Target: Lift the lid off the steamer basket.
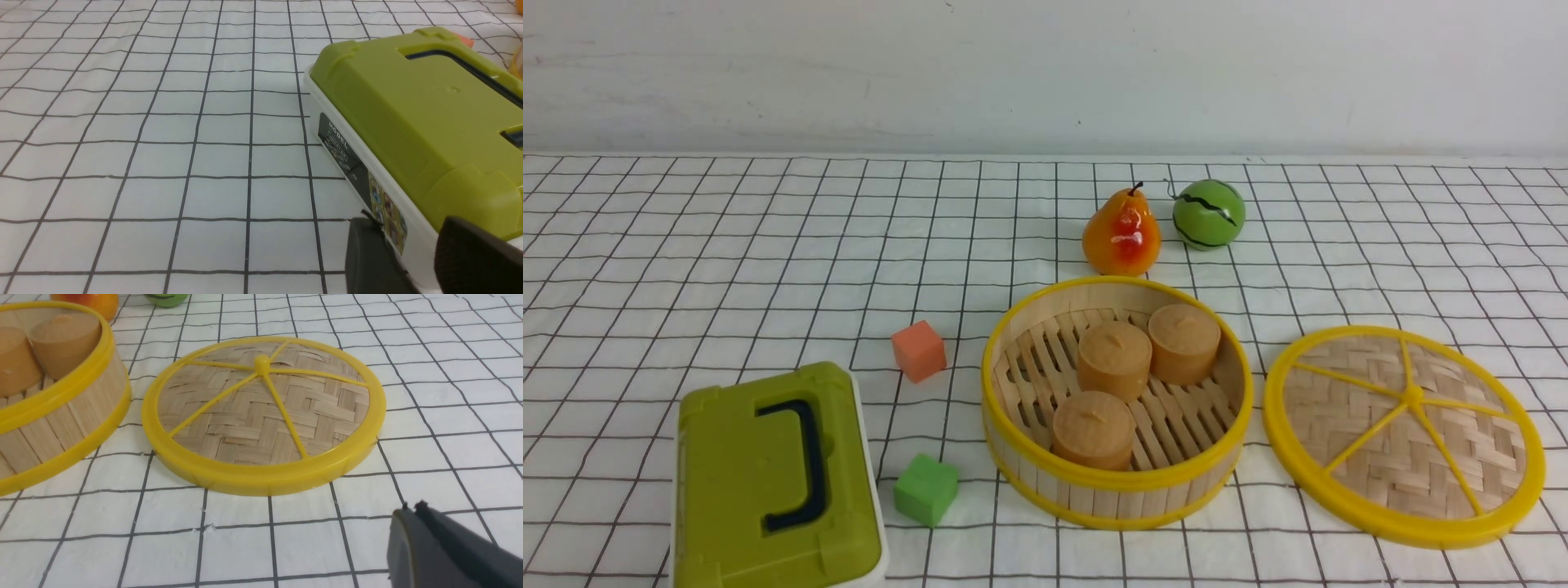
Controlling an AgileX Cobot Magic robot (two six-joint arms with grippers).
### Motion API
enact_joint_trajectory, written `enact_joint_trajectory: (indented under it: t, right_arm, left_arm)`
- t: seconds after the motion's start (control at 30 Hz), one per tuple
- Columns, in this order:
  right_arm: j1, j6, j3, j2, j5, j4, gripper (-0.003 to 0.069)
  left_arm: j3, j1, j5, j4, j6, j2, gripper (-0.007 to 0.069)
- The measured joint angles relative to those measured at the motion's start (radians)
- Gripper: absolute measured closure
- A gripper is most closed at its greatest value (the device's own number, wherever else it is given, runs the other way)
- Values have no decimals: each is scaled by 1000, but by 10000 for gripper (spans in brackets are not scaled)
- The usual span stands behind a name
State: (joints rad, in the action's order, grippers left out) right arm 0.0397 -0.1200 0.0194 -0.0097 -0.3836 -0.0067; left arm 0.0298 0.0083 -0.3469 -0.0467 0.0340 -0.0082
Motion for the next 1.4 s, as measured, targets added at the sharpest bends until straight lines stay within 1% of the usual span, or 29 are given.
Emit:
enact_joint_trajectory:
  t: [1.4]
  right_arm:
    - [0,-1,0,0,0,0,627]
  left_arm:
    - [0,0,0,0,0,0,386]
